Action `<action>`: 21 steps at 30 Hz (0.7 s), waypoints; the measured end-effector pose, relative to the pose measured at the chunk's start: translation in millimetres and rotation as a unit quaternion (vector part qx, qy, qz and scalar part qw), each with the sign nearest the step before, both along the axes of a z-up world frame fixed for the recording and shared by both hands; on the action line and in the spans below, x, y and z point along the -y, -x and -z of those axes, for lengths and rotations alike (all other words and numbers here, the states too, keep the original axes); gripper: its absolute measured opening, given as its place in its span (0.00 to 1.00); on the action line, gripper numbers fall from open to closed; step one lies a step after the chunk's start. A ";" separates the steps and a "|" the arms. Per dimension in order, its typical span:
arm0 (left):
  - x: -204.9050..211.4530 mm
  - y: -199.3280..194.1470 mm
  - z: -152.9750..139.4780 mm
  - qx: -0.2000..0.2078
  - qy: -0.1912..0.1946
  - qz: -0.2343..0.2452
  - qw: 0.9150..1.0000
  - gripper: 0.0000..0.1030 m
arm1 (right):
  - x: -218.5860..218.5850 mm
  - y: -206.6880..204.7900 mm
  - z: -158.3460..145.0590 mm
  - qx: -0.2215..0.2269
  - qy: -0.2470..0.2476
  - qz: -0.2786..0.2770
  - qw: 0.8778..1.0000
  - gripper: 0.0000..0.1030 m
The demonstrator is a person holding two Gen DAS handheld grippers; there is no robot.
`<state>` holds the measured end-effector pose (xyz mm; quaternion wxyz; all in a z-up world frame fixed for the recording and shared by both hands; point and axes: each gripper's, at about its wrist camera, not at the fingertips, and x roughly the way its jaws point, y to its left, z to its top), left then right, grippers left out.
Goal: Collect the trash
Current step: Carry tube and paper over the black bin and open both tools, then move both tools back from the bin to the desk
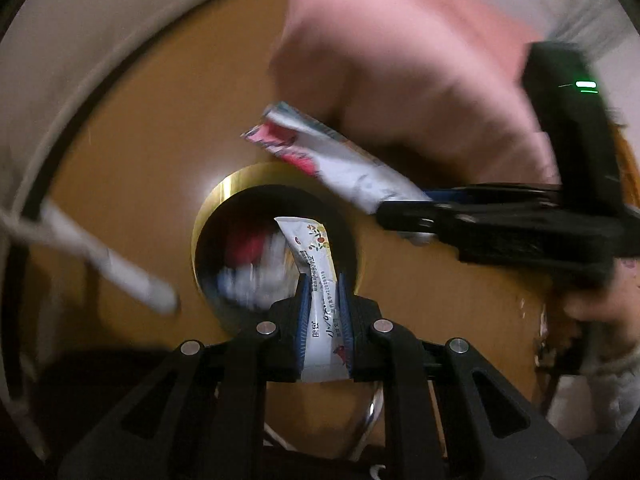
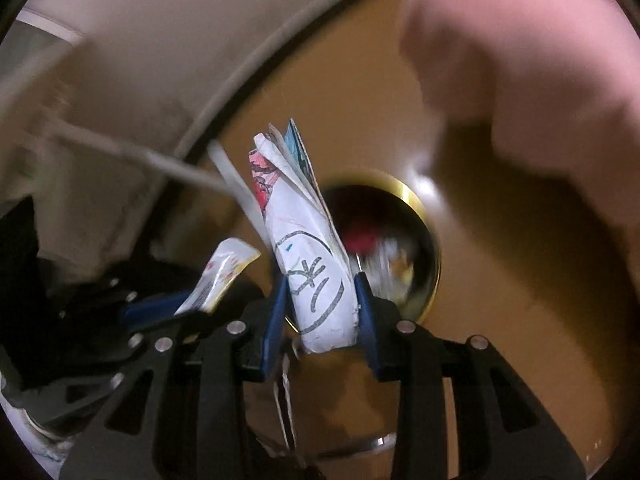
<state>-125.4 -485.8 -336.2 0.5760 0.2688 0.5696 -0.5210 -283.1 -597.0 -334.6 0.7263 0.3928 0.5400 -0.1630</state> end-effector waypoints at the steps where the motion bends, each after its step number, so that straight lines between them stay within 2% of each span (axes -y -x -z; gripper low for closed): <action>1: 3.6 -1.8 23.7 -0.006 -0.025 -0.005 1.000 0.13 | -0.8 -0.5 16.7 -0.008 -0.013 0.002 1.000 0.33; 3: -3.3 -3.4 36.1 -0.002 -0.039 -0.003 0.999 0.13 | 1.6 1.0 34.7 -0.003 -0.038 0.020 0.999 0.33; 4: -0.6 -4.3 39.8 -0.013 -0.043 -0.005 0.999 0.13 | 2.6 1.0 39.7 0.000 -0.044 0.027 0.999 0.33; 7: 4.0 -5.4 32.9 -0.012 -0.032 -0.001 0.999 0.14 | -2.6 -5.5 43.5 -0.003 -0.045 0.021 0.999 0.33; 8: 1.6 -6.7 32.8 -0.013 -0.027 0.001 1.000 0.15 | 0.5 -4.1 45.6 -0.001 -0.049 0.022 0.999 0.36; 9: 4.5 -6.3 34.3 -0.012 -0.024 0.001 1.000 0.20 | 2.7 -3.9 44.5 0.003 -0.057 0.031 0.998 0.39; 10: 0.0 -7.6 33.8 -0.014 -0.022 0.000 1.000 0.48 | 5.2 -0.5 45.9 0.005 -0.064 0.042 0.997 0.52; 11: -6.7 -7.8 31.6 -0.008 -0.017 -0.006 1.000 0.85 | 8.4 -2.3 47.0 0.002 -0.069 0.053 0.996 0.73; 12: -12.7 -8.9 26.4 0.003 -0.006 -0.014 1.000 0.91 | 10.3 0.2 45.2 0.005 -0.069 0.061 0.996 0.79; 13: -14.4 -3.2 22.3 0.015 0.007 -0.021 1.000 0.91 | 11.2 0.6 42.4 0.010 -0.066 0.064 0.996 0.81; 15: -15.2 1.2 18.6 0.003 0.013 -0.017 1.000 0.91 | 16.5 3.3 36.2 0.006 -0.054 0.069 0.996 0.81; 17: -17.1 5.2 8.4 0.011 0.023 -0.013 1.000 0.91 | 21.2 8.0 27.6 0.008 -0.038 0.083 0.996 0.81; 19: -22.6 16.4 -16.1 0.029 0.053 -0.003 0.998 0.91 | 27.3 14.2 4.5 -0.004 0.021 0.103 0.994 0.81; 21: -26.8 25.5 -45.0 0.052 0.092 0.007 0.994 0.91 | 28.9 16.1 -29.9 -0.016 0.108 0.115 0.987 0.81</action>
